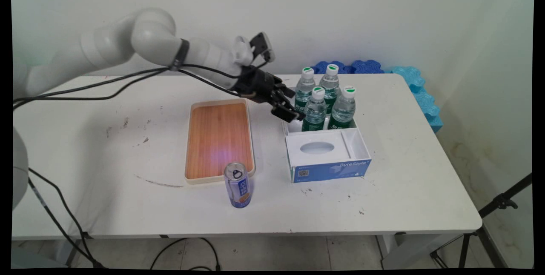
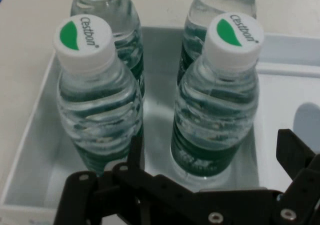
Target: Pick up the green bottle from the white box, then place the picked object on the tray
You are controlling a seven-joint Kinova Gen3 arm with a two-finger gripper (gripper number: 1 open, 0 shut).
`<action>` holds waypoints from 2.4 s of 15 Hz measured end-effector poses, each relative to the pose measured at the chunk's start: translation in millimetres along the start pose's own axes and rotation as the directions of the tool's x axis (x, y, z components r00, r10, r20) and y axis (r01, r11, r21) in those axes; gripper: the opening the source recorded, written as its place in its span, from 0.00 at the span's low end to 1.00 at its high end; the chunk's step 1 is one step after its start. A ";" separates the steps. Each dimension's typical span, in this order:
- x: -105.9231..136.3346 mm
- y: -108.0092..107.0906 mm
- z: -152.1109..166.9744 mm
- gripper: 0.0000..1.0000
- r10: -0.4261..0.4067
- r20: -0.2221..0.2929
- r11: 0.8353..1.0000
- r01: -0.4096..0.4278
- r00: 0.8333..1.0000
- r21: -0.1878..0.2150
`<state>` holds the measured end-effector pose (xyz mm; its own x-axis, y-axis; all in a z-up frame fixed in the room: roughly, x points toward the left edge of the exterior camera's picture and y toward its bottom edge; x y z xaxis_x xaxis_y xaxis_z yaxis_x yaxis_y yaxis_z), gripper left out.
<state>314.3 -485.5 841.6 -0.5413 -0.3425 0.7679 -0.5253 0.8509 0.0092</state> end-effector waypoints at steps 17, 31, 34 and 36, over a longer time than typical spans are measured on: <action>4.8 -11.7 69.5 0.00 0.005 -0.024 1.000 -0.006 1.000 -0.019; 40.4 -4.9 -51.7 0.00 0.063 -0.122 0.997 -0.068 0.990 -0.036; 26.2 -2.3 -95.9 0.00 0.085 -0.101 0.995 -0.090 0.991 -0.047; 7.9 -2.4 -121.6 0.00 0.090 -0.078 0.995 -0.093 0.993 -0.043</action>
<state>391.2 -441.8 925.6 -0.5332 -0.2323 0.8135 -0.4440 0.8953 -0.0353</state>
